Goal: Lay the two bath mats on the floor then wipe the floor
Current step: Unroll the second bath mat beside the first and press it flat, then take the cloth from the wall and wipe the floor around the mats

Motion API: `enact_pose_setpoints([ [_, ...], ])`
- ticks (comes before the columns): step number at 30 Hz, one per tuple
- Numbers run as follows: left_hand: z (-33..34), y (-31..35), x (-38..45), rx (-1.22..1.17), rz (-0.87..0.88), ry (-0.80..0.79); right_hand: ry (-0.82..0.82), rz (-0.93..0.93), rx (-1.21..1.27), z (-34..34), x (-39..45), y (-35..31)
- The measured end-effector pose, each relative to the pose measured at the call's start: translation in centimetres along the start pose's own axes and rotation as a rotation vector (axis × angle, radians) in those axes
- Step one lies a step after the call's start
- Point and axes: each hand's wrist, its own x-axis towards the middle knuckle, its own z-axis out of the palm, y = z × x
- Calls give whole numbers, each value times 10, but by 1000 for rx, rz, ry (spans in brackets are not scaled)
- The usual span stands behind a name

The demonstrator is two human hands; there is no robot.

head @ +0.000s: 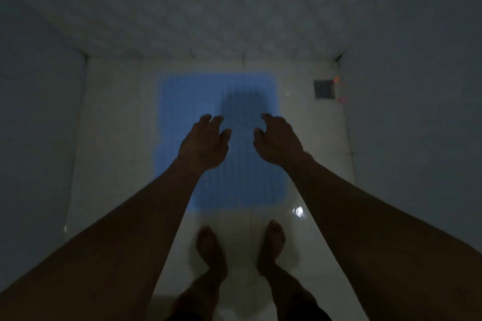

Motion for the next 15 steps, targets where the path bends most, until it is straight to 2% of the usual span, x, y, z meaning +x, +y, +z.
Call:
enact_pose_setpoints([
  [10,-294,157,-29,52,339,359,370,-135,49,-268,-71,-166],
  [15,-373,229,-47,55,479,521,536,-197,35,-366,-101,-197],
])
